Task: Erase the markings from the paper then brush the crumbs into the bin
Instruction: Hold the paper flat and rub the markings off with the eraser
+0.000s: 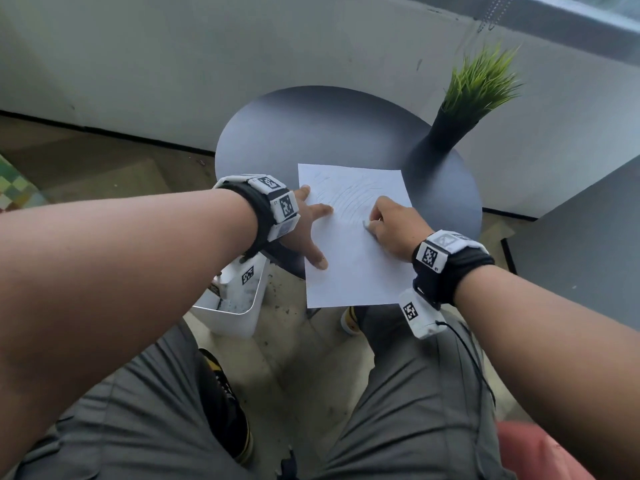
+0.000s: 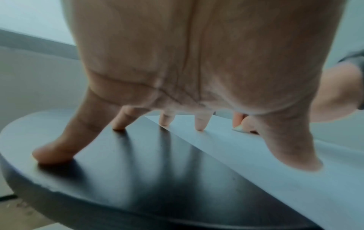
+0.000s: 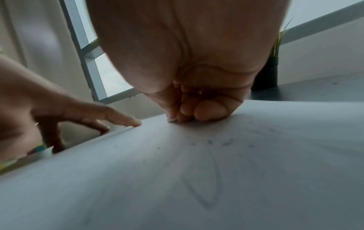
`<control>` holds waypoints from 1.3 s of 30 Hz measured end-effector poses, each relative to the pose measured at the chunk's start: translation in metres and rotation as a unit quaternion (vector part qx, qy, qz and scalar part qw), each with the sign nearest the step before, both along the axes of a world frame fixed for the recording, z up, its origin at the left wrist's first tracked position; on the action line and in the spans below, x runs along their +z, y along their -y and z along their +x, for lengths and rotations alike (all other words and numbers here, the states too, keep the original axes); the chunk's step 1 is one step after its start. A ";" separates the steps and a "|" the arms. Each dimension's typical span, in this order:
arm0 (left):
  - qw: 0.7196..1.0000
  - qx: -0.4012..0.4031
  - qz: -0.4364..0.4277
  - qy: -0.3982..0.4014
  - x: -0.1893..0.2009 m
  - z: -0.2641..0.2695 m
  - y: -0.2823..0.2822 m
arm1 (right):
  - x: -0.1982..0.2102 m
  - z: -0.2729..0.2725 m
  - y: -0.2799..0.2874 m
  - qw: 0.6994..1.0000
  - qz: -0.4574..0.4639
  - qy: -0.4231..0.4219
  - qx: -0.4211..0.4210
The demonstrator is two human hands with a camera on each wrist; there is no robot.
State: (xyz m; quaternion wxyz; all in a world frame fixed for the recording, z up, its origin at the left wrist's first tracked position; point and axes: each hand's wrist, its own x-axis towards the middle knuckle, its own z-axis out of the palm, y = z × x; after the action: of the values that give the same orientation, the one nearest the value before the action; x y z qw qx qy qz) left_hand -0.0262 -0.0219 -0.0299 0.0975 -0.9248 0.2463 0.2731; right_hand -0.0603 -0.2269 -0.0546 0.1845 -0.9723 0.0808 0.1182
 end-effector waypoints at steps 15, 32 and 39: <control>0.999 -0.029 0.038 0.025 -0.007 -0.001 0.001 | 0.012 -0.038 -0.064 0.973 -0.015 -0.020 0.228; 0.998 -0.035 0.058 0.012 -0.006 0.006 0.009 | 0.009 0.000 -0.033 0.993 -0.082 0.003 0.084; 0.997 -0.042 0.059 0.008 -0.004 0.006 0.009 | 0.014 -0.004 -0.024 0.988 -0.051 -0.012 0.145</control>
State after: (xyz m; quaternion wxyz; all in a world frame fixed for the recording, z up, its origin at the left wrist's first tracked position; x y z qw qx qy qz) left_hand -0.0204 -0.0311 -0.0341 0.1653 -0.9086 0.2675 0.2751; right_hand -0.0641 -0.2027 -0.0407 0.1147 -0.9804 -0.0534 0.1508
